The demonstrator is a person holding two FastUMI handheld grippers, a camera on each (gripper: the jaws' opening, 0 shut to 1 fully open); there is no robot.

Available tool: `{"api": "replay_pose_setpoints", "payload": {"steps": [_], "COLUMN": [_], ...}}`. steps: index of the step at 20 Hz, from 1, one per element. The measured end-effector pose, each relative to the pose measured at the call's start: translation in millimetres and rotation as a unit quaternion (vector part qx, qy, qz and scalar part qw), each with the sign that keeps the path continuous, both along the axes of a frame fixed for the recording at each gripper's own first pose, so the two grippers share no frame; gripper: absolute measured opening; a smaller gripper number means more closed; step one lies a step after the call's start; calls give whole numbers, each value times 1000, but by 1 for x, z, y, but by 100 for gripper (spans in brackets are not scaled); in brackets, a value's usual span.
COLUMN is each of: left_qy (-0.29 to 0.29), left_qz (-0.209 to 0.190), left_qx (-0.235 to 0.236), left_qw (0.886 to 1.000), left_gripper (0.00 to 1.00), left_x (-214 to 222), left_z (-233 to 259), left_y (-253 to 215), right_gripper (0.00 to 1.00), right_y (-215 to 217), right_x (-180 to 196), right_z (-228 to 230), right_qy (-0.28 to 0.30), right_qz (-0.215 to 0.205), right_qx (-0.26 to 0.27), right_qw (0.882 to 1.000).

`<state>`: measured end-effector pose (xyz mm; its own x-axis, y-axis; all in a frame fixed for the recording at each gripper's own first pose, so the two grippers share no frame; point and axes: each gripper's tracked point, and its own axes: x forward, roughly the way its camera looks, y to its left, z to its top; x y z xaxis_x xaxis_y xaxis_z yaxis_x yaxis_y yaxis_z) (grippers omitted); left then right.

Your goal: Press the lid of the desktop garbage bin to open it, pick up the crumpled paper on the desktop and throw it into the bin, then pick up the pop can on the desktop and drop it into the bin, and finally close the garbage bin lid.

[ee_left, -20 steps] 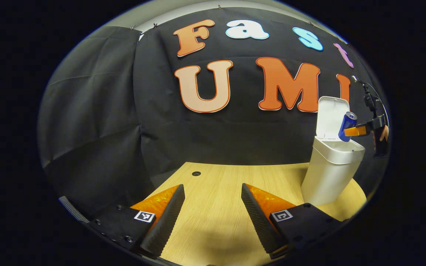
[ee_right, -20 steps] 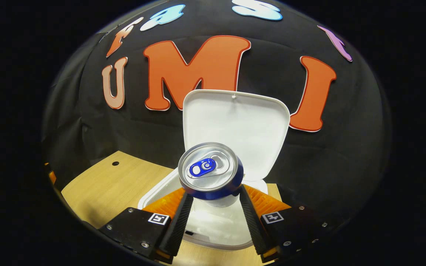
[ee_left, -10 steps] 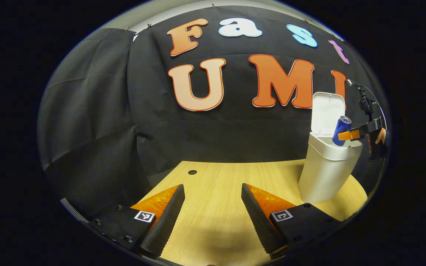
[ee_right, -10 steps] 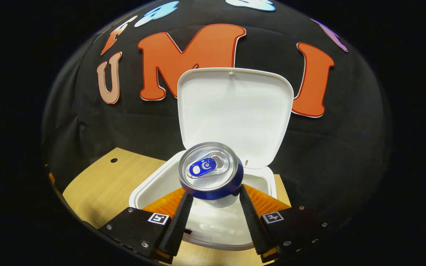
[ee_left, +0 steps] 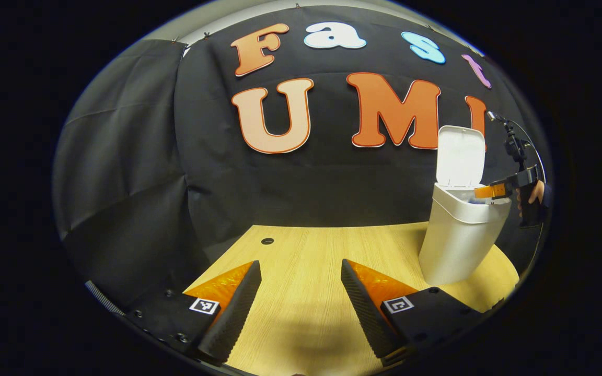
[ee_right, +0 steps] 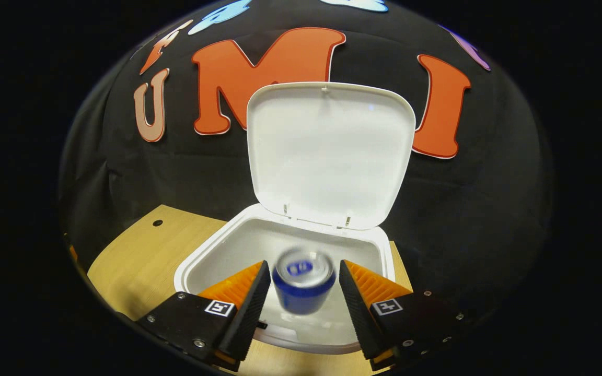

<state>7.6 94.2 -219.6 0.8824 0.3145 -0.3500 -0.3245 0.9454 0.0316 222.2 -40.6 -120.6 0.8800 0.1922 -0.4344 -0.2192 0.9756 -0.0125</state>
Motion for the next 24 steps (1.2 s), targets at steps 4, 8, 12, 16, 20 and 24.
{"api": "replay_pose_setpoints", "payload": {"steps": [4,8,12,16,20,24], "left_qy": [-1,8,9,13,14,18], "left_qz": [2,-4,-15,-17,-1,18], "left_qx": [-9,10,34,30,24,21], "left_qw": [1000,1000,999,999,1000,999], "left_gripper": [98,98,98,100,100,100], "left_x": [0,-1,-1,-4,-10,-26], "left_z": [-6,-10,-9,-14,-19,-22], "left_y": [1,-1,-1,1,9,24], "right_gripper": [81,81,81,81,80,81], "right_y": [2,2,4,3,6,3], "right_x": [5,12,22,38,57,78], "right_z": [36,72,110,156,192,209], "right_qy": [-33,-59,-88,-126,-149,-143], "right_qz": [2,0,4,0,-5,-22], "right_qx": [1,3,7,-6,-16,-13], "right_qw": [999,998,996,992,989,989]}}
